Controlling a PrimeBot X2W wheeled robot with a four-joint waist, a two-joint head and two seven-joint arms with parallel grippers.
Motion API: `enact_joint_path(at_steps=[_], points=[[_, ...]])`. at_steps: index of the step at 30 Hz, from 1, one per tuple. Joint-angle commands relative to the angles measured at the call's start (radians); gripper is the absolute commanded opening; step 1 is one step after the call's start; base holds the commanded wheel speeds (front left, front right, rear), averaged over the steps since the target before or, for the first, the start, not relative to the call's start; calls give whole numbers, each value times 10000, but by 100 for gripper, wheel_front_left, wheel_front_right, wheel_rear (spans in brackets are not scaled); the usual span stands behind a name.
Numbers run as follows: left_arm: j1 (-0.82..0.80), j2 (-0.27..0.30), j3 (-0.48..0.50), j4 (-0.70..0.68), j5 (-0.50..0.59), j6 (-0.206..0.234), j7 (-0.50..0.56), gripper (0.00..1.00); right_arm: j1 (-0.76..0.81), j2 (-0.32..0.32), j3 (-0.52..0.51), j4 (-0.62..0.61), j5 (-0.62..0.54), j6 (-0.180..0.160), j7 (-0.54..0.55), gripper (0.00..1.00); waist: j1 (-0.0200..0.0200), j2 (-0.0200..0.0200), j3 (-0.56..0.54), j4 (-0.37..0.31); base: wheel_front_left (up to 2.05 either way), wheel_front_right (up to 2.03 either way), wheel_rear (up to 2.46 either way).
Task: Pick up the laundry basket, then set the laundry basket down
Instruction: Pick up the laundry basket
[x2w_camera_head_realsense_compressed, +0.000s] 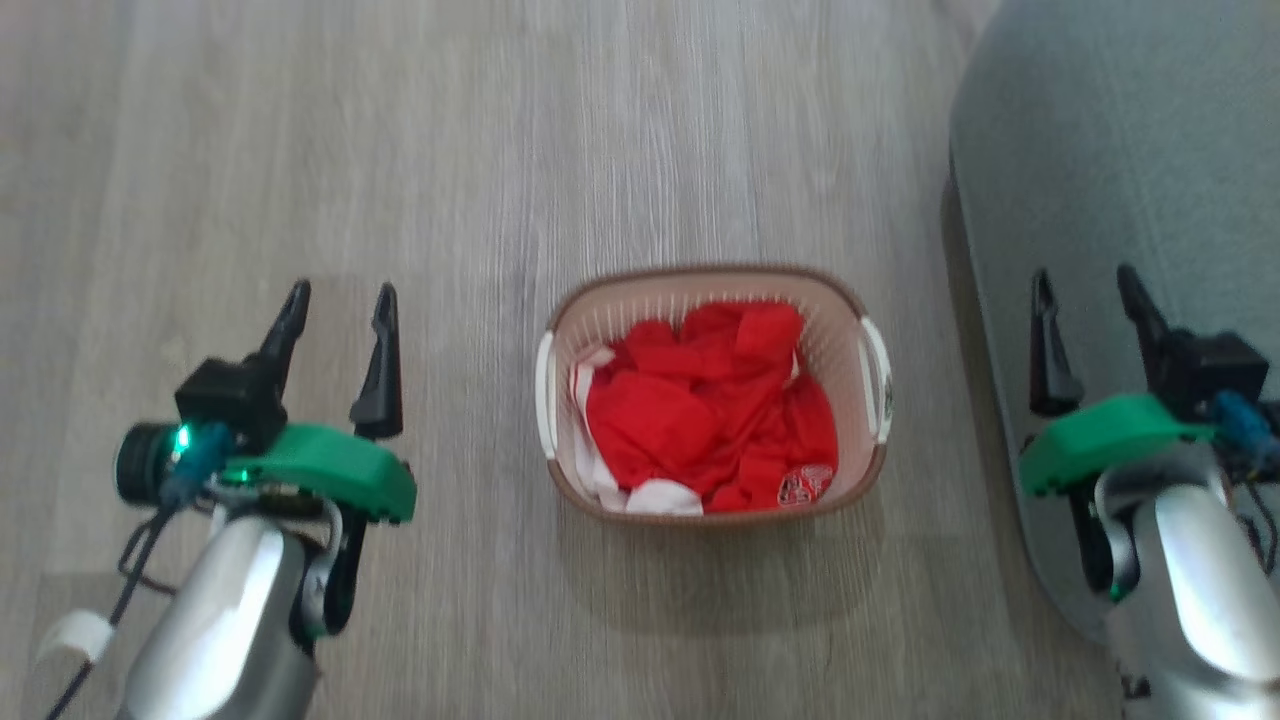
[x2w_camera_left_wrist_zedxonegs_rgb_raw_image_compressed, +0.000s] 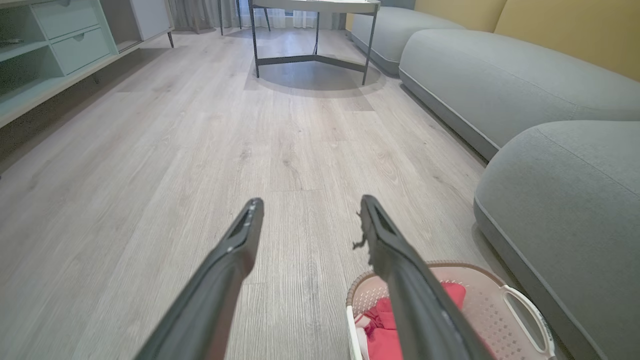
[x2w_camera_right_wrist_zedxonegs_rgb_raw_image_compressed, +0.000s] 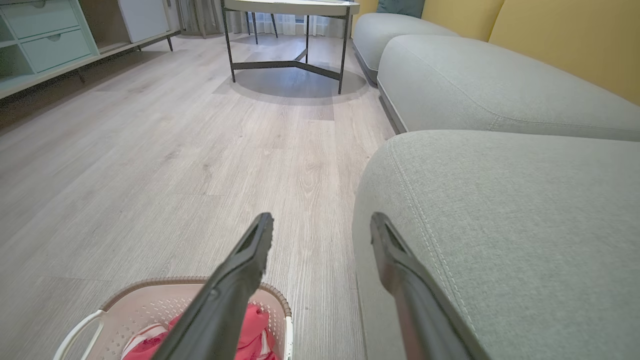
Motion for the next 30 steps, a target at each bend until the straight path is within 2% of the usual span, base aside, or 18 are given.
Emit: enact_joint_path(at_steps=[1, 14, 22, 30], points=[[-642, 151, 425, -125, -51, -88, -164, 100, -491, 41, 160, -212, -100, -13, -131, 100, -2, 0, 770, -108, 0, 0, 0], [-2876, -298, 270, 1625, -133, -880, -381, 100, -2017, 211, -108, 446, -355, -13, -195, 100, -2, 0, 3062, -73, 0, 0, 0], [-4711, -896, 214, 3772, -79, -1604, -467, 100, -3199, 332, -170, 1265, -588, -13, -207, 100, -2, 0, 4285, -111, 0, 0, 0], [-5842, -1256, 197, 5593, -7, -2058, -473, 100, -4024, 435, 65, 2365, -716, -13, -209, 100, -2, 0, 5006, -255, 0, 0, 0]])
